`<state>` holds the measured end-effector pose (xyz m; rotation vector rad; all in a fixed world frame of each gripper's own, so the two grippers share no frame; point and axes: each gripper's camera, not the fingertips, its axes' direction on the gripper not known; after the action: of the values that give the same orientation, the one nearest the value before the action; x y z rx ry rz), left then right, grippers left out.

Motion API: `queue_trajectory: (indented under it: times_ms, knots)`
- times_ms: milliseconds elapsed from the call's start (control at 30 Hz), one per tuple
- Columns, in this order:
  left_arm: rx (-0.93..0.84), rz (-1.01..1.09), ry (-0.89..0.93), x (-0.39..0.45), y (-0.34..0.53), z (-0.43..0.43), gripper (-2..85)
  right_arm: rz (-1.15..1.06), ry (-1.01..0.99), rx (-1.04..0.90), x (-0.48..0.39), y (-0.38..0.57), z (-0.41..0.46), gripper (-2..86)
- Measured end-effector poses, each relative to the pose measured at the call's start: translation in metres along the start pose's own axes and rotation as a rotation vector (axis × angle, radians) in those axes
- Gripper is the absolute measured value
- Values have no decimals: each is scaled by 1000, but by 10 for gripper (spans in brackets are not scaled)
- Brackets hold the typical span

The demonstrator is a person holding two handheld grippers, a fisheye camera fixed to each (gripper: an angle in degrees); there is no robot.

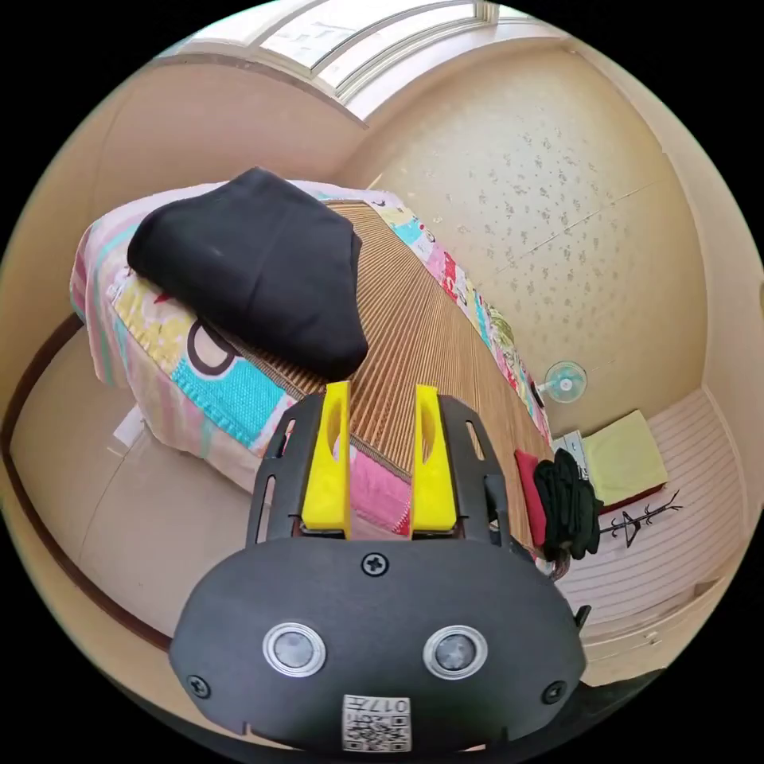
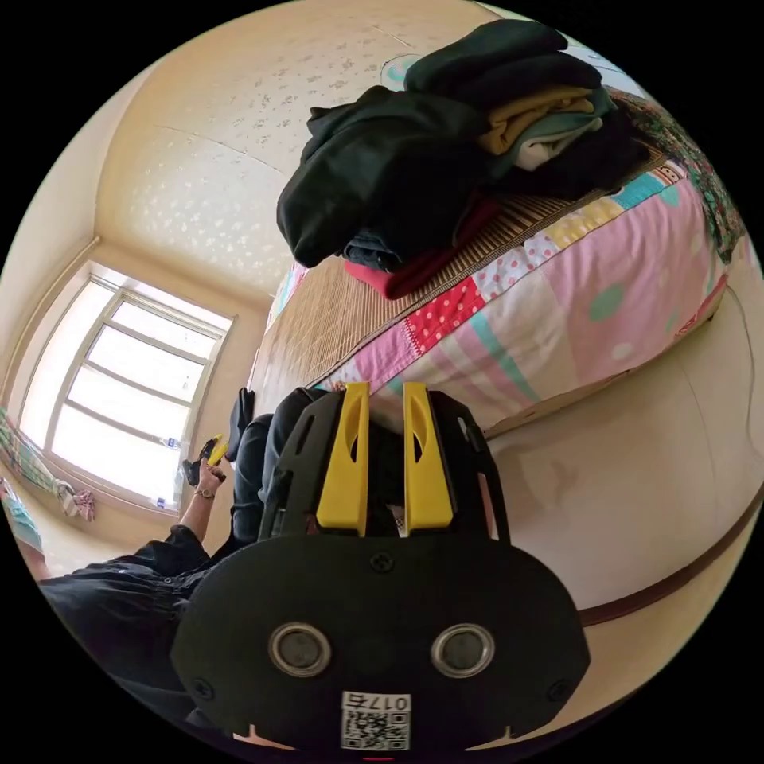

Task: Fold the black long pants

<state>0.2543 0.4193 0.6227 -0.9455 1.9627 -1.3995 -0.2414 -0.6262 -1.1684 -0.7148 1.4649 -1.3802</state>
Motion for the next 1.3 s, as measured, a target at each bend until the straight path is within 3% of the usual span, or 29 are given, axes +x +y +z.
queue_trajectory:
  times_ms: [167,333,400,467,567,767,933,967,1167,1300]
  knots:
    - [-39,13,-97,39,-59,55,134,-41,-68,-90,-9,-25,10,73]
    - [-183,39,-351,43,-82,124,100,-169,15,-204,-33,-48,6,75]
    - [-163,79,-444,43,-77,124,83,-207,58,-256,-38,-54,6,75]
    - [-158,51,-403,32,-75,119,71,-234,78,-276,-40,-57,2,75]
    - [-202,-15,-295,10,-70,103,48,-218,51,-266,-33,-57,-1,74]
    - [-292,164,22,11,4,56,30,-146,-55,-239,-15,-48,13,72]
    - [-180,211,696,24,54,0,10,-142,-126,-249,-15,-52,24,72]
    - [-166,233,730,34,52,-7,8,-154,-130,-246,-18,-55,23,72]
    - [-99,568,829,228,35,-83,1,-190,-211,-176,-27,-65,2,72]
    - [-55,809,1118,349,92,-156,1,-163,-241,-142,-17,-64,-8,73]
